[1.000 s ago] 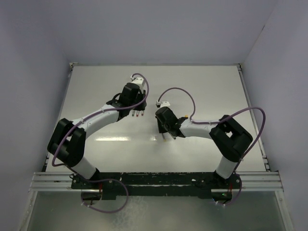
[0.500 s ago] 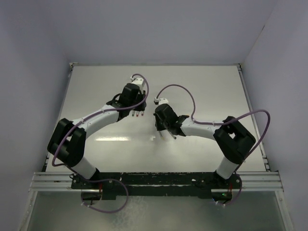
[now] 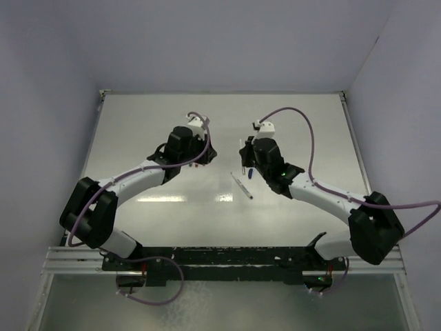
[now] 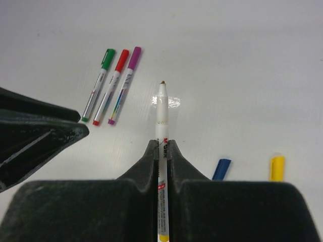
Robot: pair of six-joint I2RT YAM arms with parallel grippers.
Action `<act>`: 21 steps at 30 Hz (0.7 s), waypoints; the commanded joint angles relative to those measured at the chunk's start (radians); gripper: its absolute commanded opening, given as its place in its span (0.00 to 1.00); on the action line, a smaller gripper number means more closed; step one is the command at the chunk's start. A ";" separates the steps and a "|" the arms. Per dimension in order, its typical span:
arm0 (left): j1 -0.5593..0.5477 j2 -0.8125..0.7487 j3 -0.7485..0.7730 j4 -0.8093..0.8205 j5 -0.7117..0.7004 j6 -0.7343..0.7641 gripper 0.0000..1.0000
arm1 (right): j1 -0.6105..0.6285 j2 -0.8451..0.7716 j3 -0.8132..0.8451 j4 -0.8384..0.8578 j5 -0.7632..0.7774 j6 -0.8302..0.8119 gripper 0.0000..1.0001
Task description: Insert the pens into the pen caps
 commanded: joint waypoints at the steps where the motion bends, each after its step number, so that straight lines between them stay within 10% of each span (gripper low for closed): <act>1: 0.001 -0.038 -0.067 0.324 0.322 -0.008 0.35 | -0.038 -0.118 -0.099 0.171 0.021 0.027 0.00; 21: -0.003 0.121 -0.073 0.709 0.668 -0.222 0.51 | -0.043 -0.252 -0.276 0.490 -0.108 0.075 0.00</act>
